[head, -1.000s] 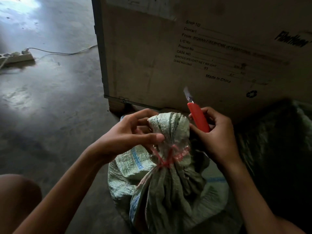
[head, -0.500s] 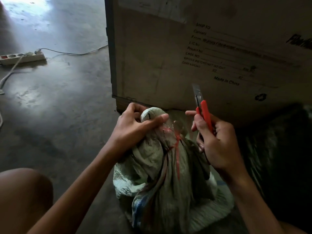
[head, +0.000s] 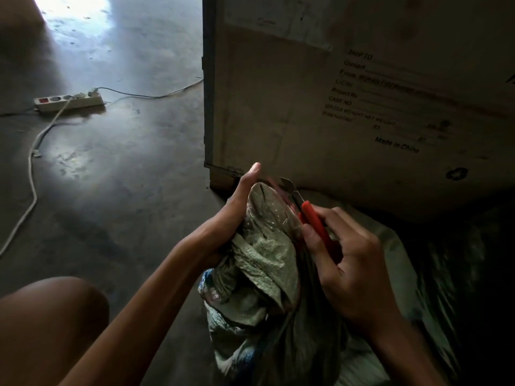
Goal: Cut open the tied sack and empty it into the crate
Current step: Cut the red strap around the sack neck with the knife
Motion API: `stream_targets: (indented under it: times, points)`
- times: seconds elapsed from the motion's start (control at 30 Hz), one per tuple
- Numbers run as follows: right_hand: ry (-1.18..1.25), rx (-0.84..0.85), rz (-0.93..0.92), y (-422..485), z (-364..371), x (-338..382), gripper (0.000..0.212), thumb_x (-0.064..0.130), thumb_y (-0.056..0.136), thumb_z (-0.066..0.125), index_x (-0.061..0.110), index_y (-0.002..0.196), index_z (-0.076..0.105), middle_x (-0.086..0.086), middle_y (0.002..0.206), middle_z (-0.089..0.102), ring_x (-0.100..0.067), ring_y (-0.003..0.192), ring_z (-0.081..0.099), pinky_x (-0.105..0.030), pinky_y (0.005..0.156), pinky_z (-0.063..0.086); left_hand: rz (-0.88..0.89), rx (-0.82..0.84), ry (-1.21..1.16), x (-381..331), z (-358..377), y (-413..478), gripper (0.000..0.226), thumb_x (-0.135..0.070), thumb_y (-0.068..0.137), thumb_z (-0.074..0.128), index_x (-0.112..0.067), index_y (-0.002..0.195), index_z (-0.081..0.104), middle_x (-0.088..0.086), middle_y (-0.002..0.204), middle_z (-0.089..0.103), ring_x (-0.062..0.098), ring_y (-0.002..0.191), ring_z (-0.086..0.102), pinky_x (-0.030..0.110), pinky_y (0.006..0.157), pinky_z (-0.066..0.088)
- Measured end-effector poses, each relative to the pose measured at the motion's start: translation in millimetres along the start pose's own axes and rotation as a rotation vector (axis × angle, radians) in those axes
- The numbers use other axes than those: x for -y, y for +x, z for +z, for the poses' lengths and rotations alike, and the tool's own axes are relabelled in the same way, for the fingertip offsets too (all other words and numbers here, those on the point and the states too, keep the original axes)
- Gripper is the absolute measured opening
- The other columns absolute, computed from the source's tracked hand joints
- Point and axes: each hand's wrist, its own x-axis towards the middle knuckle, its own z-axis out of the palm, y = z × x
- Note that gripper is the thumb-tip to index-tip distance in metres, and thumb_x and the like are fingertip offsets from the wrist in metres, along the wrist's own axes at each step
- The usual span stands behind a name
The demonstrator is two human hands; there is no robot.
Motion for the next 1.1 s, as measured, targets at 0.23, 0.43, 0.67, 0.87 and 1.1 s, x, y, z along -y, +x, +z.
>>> stream_targets:
  times: [0.23, 0.43, 0.67, 0.87, 1.1]
  points:
    - [0.008, 0.026, -0.021, 0, -3, 2, 0.028, 0.025, 0.097, 0.062, 0.022, 0.125, 0.068, 0.015, 0.108, 0.068, 0.006, 0.101, 0.064, -0.006, 0.083, 0.045, -0.01, 0.041, -0.067, 2, 0, 4, 0.058, -0.057, 0.098, 0.041, -0.01, 0.087, 0.074, 0.012, 0.082, 0.074, 0.02, 0.069, 0.071, 0.026, 0.064, 0.058]
    - [-0.04, 0.061, -0.047, -1, -5, 6, 0.038, 0.018, 0.095, 0.068, 0.026, 0.132, 0.064, 0.015, 0.119, 0.07, 0.006, 0.106, 0.065, -0.01, 0.086, 0.052, 0.063, -0.078, -0.058, 2, 2, 5, 0.058, -0.057, 0.099, 0.04, -0.009, 0.108, 0.071, 0.012, 0.092, 0.075, 0.02, 0.08, 0.073, 0.028, 0.07, 0.058]
    - [-0.049, 0.04, -0.045, -2, -5, 11, 0.037, 0.018, 0.095, 0.069, 0.023, 0.131, 0.065, 0.012, 0.121, 0.071, 0.004, 0.108, 0.065, -0.006, 0.089, 0.048, 0.104, -0.169, 0.013, 1, 7, 1, 0.068, -0.067, 0.096, 0.037, -0.012, 0.112, 0.074, 0.014, 0.104, 0.078, 0.025, 0.1, 0.075, 0.039, 0.094, 0.056]
    - [-0.059, 0.027, -0.053, -1, -4, 11, 0.038, 0.018, 0.095, 0.069, 0.023, 0.132, 0.065, 0.012, 0.12, 0.071, 0.004, 0.108, 0.065, -0.01, 0.089, 0.05, 0.164, -0.259, 0.013, 2, 10, 2, 0.092, -0.086, 0.07, 0.043, -0.028, 0.142, 0.055, 0.003, 0.146, 0.058, 0.02, 0.134, 0.055, 0.046, 0.115, 0.04]
    - [-0.054, 0.019, -0.066, 2, -1, 11, 0.036, 0.018, 0.094, 0.068, 0.022, 0.13, 0.067, 0.011, 0.118, 0.072, 0.005, 0.107, 0.065, -0.008, 0.089, 0.048, 0.219, -0.288, 0.105, -1, 16, -4, 0.082, -0.078, 0.081, 0.034, -0.034, 0.15, 0.041, 0.001, 0.157, 0.043, 0.017, 0.144, 0.04, 0.047, 0.121, 0.03]
